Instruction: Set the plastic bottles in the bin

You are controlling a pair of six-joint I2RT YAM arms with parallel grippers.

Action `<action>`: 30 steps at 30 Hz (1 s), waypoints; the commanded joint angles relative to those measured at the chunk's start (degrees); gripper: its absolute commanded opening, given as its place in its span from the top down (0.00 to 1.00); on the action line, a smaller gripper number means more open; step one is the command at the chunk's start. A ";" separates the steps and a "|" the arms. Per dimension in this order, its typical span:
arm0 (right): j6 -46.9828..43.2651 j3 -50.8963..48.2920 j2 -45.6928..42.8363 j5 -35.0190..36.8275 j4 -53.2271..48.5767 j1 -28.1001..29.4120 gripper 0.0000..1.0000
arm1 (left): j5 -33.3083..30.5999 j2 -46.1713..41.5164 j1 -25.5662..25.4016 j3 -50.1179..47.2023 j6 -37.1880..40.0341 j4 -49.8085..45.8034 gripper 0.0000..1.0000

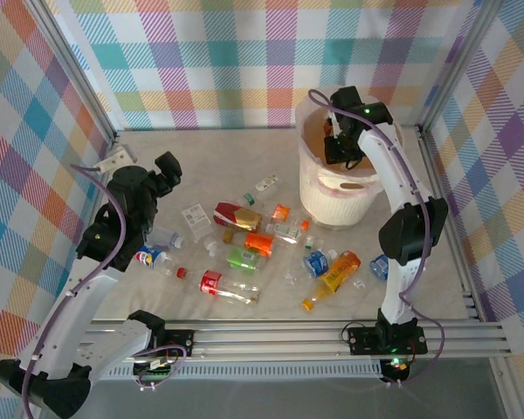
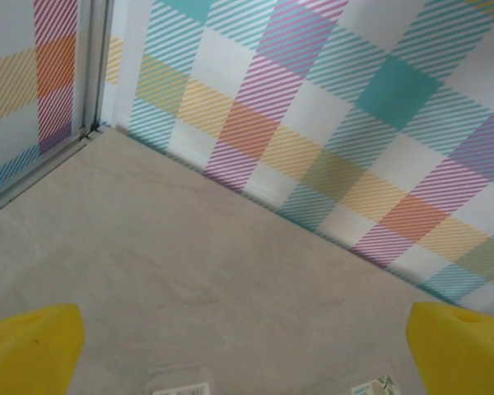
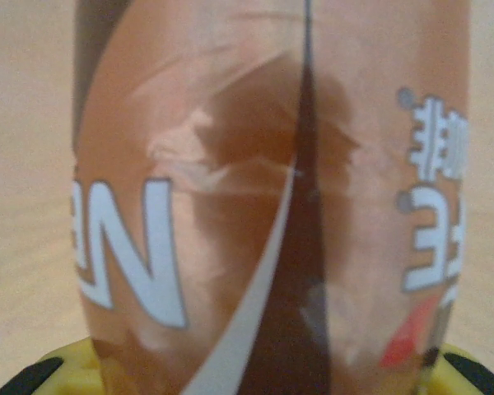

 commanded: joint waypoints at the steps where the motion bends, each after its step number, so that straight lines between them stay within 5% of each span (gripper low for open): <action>1: -1.02 1.04 1.18 0.34 -1.18 -0.60 0.69 | -2.00 -1.35 0.58 -0.89 -2.06 -2.92 0.00; 7: -0.60 -1.63 1.83 -0.54 0.36 -1.51 0.46 | -3.67 -1.75 0.67 -3.33 -3.47 -7.98 0.00; 23: -0.85 -2.67 -2.12 -1.52 3.99 -2.44 0.12 | 3.15 -3.74 5.41 -11.44 -15.63 -18.80 0.00; 24: -0.83 -2.71 -2.79 -1.53 4.37 -2.45 0.01 | 3.49 -4.28 6.11 -12.21 -16.63 -20.01 0.00; 30: -0.51 -2.72 -6.65 -2.14 6.77 -2.44 0.00 | 9.59 -8.69 11.91 -19.13 -21.49 -20.81 0.00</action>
